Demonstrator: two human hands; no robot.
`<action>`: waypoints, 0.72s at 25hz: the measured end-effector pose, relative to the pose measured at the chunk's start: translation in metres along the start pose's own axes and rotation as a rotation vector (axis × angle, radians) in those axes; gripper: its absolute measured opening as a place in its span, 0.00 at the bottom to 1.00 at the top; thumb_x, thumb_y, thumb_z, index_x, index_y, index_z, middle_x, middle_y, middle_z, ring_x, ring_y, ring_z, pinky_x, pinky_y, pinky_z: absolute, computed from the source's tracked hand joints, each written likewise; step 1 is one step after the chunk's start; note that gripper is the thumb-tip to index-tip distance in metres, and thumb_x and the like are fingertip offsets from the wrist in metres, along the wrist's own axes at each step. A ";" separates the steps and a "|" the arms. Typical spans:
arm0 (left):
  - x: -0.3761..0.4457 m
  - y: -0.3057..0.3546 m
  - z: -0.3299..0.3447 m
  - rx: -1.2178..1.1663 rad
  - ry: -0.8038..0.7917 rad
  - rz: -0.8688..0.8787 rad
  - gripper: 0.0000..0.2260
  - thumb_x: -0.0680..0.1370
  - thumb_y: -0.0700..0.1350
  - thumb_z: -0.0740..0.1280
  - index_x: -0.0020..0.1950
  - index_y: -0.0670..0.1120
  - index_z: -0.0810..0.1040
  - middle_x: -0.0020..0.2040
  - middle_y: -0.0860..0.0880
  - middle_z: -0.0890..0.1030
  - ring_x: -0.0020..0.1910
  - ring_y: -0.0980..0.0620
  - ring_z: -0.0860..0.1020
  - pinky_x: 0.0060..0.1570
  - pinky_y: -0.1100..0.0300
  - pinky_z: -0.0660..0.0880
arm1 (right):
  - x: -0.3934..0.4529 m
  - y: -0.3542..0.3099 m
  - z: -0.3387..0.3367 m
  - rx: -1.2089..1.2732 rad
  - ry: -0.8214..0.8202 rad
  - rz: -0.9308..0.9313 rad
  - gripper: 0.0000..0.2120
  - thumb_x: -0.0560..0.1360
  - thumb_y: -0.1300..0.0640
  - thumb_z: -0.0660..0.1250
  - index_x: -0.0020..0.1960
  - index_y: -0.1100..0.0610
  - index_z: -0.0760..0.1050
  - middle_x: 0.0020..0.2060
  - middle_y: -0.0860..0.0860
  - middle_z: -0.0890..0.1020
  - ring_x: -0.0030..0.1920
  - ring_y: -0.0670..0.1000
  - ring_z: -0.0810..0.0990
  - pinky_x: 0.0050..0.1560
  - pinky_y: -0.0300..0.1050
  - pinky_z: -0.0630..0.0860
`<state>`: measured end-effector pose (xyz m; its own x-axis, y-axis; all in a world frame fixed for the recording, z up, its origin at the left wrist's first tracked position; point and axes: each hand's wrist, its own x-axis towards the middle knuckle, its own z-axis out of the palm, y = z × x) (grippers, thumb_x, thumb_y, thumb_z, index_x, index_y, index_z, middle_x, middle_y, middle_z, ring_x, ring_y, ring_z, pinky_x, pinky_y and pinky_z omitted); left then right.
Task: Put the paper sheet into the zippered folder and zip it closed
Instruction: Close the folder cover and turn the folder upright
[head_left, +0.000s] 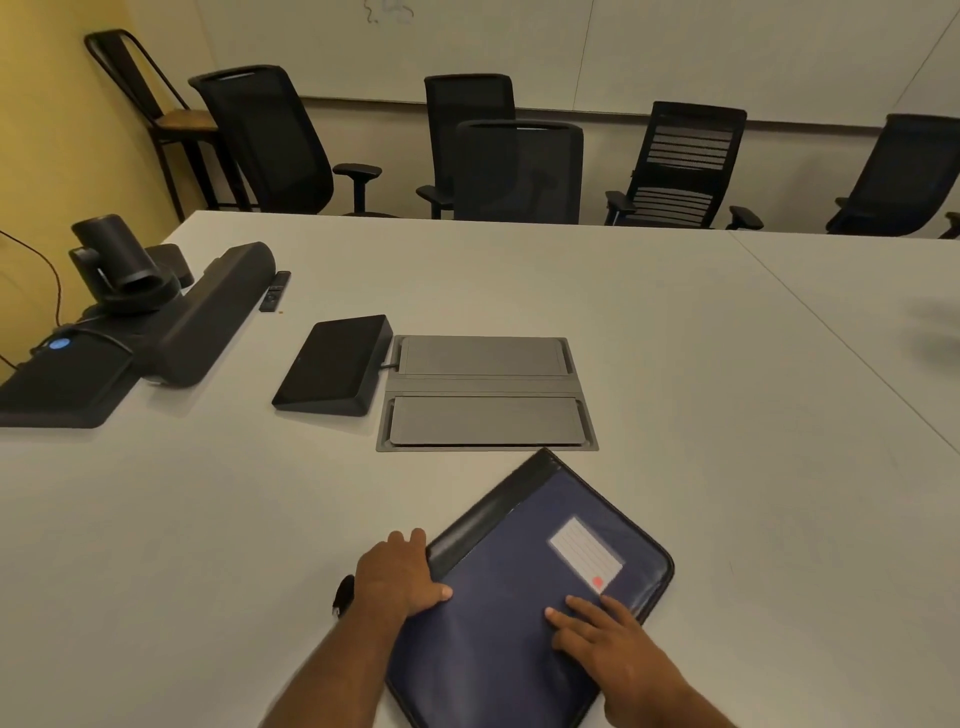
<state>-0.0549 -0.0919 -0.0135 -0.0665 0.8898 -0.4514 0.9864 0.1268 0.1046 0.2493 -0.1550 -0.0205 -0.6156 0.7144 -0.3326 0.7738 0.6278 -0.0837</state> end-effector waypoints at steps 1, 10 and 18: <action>-0.004 -0.001 0.003 -0.011 -0.005 -0.017 0.35 0.66 0.69 0.68 0.65 0.51 0.66 0.60 0.48 0.75 0.56 0.47 0.76 0.53 0.55 0.75 | -0.001 0.002 0.002 0.019 0.031 0.070 0.36 0.63 0.62 0.67 0.69 0.47 0.64 0.78 0.44 0.53 0.78 0.52 0.51 0.73 0.54 0.47; -0.038 0.010 0.030 -0.277 -0.146 -0.128 0.36 0.65 0.66 0.70 0.65 0.50 0.61 0.57 0.48 0.80 0.55 0.45 0.79 0.53 0.54 0.76 | -0.008 -0.004 0.016 0.667 0.366 0.849 0.29 0.68 0.62 0.68 0.67 0.51 0.66 0.68 0.54 0.69 0.63 0.55 0.73 0.62 0.49 0.75; -0.061 0.031 0.035 -0.397 -0.152 -0.069 0.48 0.74 0.63 0.66 0.78 0.50 0.35 0.66 0.46 0.77 0.59 0.46 0.79 0.62 0.52 0.74 | -0.012 -0.010 0.017 0.894 0.357 0.817 0.39 0.66 0.46 0.76 0.71 0.55 0.63 0.69 0.54 0.71 0.66 0.56 0.71 0.67 0.53 0.69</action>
<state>-0.0151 -0.1574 -0.0142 -0.0781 0.8025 -0.5915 0.8443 0.3688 0.3888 0.2517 -0.1750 -0.0320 0.1907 0.9257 -0.3268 0.6912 -0.3630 -0.6249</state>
